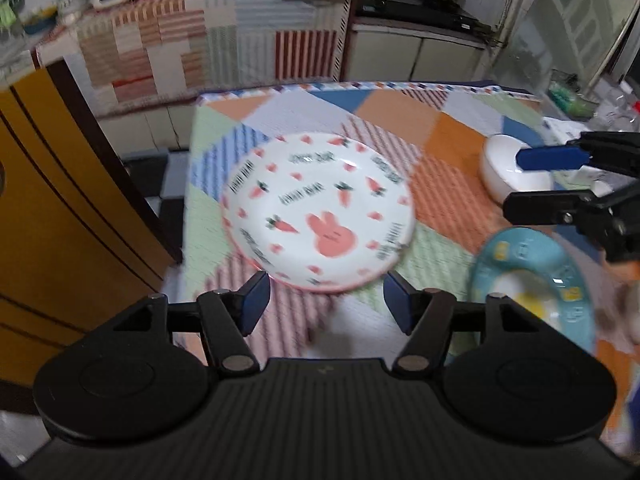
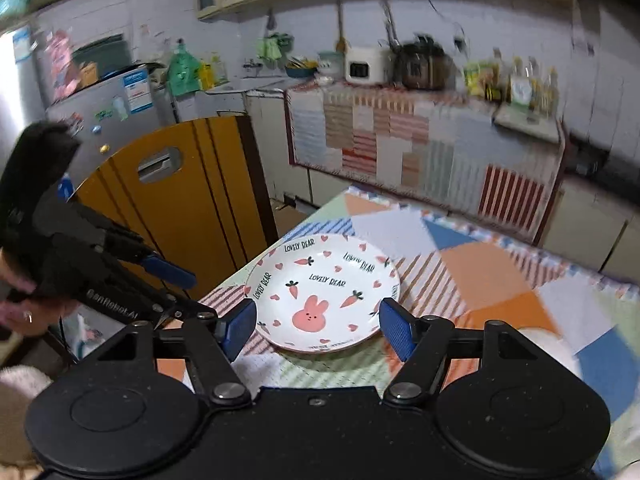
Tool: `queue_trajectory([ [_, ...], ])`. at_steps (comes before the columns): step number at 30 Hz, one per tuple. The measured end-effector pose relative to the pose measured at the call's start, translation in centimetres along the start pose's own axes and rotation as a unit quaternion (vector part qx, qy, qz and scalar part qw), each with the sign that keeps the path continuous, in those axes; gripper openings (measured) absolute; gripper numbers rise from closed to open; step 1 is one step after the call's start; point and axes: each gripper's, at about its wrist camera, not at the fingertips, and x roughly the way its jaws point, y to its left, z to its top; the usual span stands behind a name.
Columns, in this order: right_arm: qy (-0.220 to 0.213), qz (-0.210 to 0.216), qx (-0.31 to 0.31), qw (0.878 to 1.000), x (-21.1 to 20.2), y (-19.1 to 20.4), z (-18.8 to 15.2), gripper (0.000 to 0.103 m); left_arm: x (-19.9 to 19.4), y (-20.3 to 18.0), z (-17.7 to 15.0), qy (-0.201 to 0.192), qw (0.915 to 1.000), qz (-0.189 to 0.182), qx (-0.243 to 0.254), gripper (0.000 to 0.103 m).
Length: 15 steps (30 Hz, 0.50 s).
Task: Organize plates and bowls
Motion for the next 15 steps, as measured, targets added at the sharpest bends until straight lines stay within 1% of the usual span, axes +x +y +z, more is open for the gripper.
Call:
queue_trajectory([
  [2, 0.019, 0.012, 0.035, 0.999, 1.7, -1.0, 0.0, 0.073, 0.9, 0.4, -0.3, -0.015, 0.9995, 0.024, 0.016, 0.062],
  [3, 0.028, 0.019, 0.056, 0.998, 2.8, -1.7, 0.0, 0.073, 1.5, 0.7, -0.5, -0.018, 0.9992, 0.031, 0.017, 0.063],
  [6, 0.040, 0.033, 0.105, 0.993, 5.3, -3.5, -1.2, 0.072, 3.9, 2.0, -1.0, -0.016, 0.9991, 0.038, -0.001, 0.064],
  [10, 0.053, 0.024, 0.141, 0.988, 8.6, -5.3, -2.4, 0.072, 7.2, 3.9, -1.0, -0.002, 0.9981, 0.048, -0.038, 0.064],
  [12, 0.063, 0.023, 0.159, 0.985, 10.0, -5.9, -2.9, 0.070, 8.4, 4.4, -0.9, 0.006, 0.9977, 0.050, -0.045, 0.064],
  [15, 0.078, 0.016, 0.162, 0.984, 11.6, -6.3, -3.3, 0.067, 9.7, 5.1, -0.8, 0.013, 0.9976, 0.044, -0.053, 0.064],
])
